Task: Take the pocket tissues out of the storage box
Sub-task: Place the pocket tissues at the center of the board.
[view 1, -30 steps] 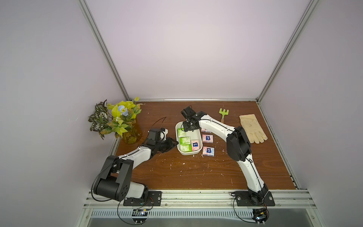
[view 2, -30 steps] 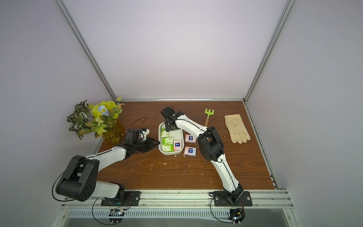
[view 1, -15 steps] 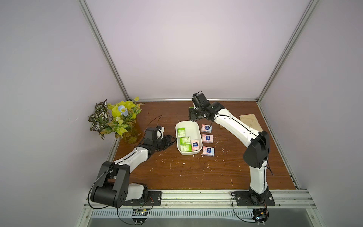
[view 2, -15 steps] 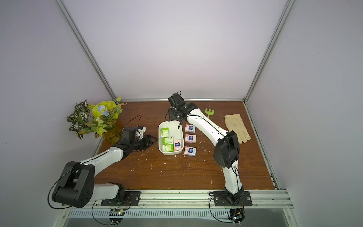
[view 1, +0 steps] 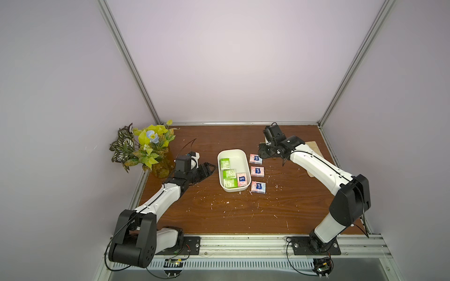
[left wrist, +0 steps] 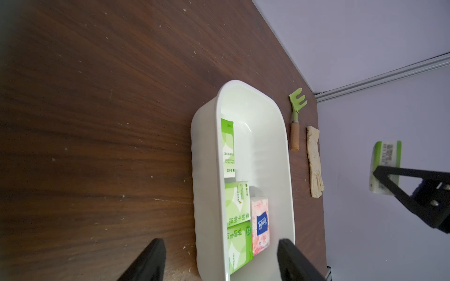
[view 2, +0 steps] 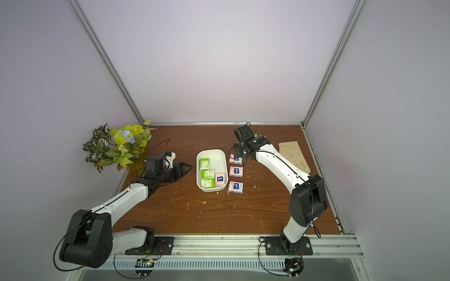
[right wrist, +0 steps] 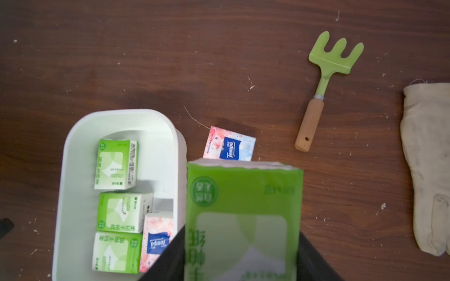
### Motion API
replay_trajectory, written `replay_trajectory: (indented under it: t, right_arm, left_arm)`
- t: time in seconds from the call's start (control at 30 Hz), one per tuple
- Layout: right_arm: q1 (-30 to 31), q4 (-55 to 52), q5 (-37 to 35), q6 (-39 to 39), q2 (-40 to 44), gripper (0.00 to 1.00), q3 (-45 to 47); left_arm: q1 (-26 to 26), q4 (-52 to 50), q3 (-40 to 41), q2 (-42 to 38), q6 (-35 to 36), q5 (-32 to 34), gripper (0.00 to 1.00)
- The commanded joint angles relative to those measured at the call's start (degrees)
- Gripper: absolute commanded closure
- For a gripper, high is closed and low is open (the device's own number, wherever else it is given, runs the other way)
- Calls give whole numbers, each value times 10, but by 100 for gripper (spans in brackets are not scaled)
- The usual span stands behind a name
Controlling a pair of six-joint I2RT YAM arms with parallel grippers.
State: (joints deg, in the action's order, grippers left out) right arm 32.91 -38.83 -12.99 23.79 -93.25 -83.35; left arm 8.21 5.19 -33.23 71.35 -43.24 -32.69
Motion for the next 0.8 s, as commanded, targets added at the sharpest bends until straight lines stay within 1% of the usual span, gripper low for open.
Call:
replay_trajectory:
  t: [0.0,0.13,0.23,0.4,0.53,0.67,0.77]
  right_arm:
    - [3,10,-20,14,57,41,46]
    - [6,11,2,21,114,42,107]
    - [26,20,12,15,155,42,150]
    - [62,16,31,-25,205,41,200]
    - [66,16,51,-43,238,41,238]
    - [66,4,49,-26,255,41,264]
    - [81,-3,44,1,266,42,285]
  left_arm:
    - [-6,-14,-19,-5,12,9,31]
    - [-6,-17,-20,-5,14,9,30]
    - [-6,-20,-20,-8,13,9,31]
    - [-6,-26,-19,-19,11,11,30]
    - [-6,-36,-18,-31,12,17,30]
    - [-6,-41,-16,-38,12,19,30]
    - [-6,-46,-16,-42,12,23,31]
